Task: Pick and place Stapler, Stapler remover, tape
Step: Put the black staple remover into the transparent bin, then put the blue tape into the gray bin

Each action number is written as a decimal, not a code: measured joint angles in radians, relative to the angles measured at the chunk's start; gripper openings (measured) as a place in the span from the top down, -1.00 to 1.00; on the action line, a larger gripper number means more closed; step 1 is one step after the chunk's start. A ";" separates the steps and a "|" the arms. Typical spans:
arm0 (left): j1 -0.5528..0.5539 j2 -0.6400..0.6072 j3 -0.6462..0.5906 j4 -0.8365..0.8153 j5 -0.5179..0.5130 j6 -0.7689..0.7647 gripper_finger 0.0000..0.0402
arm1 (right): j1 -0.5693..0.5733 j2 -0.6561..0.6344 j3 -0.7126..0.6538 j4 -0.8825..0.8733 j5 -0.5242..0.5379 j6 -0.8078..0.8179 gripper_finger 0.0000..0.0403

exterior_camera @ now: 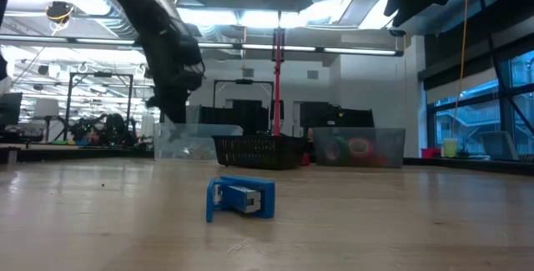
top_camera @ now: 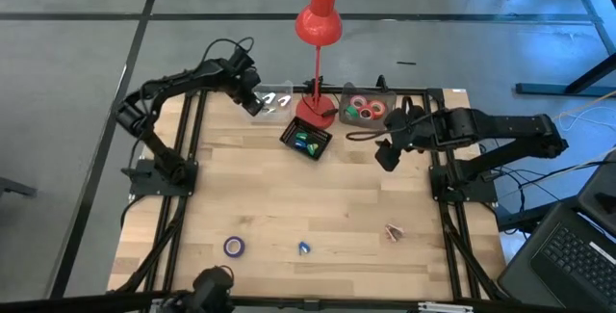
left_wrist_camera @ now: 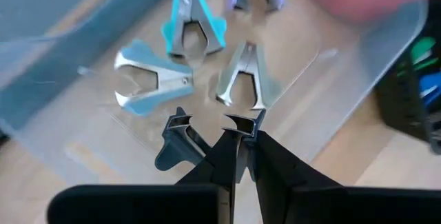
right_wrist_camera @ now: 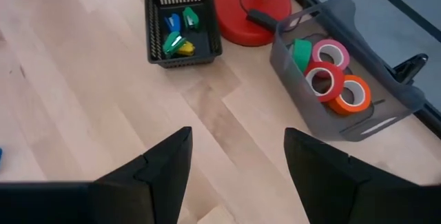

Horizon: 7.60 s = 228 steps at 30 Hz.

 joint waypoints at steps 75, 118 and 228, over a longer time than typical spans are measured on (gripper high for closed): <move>-1.555 0.001 0.071 -0.368 -0.168 -1.391 -0.14 | -0.046 0.000 0.000 -0.019 -0.091 -0.116 -0.15; -1.239 -0.162 0.070 0.180 -0.762 -0.875 0.85 | -0.032 -0.084 0.000 0.336 -0.336 -0.205 -0.15; -0.627 -0.356 0.304 0.079 -0.221 -0.462 -0.21 | -0.981 0.688 0.003 0.216 -0.663 -0.841 0.80</move>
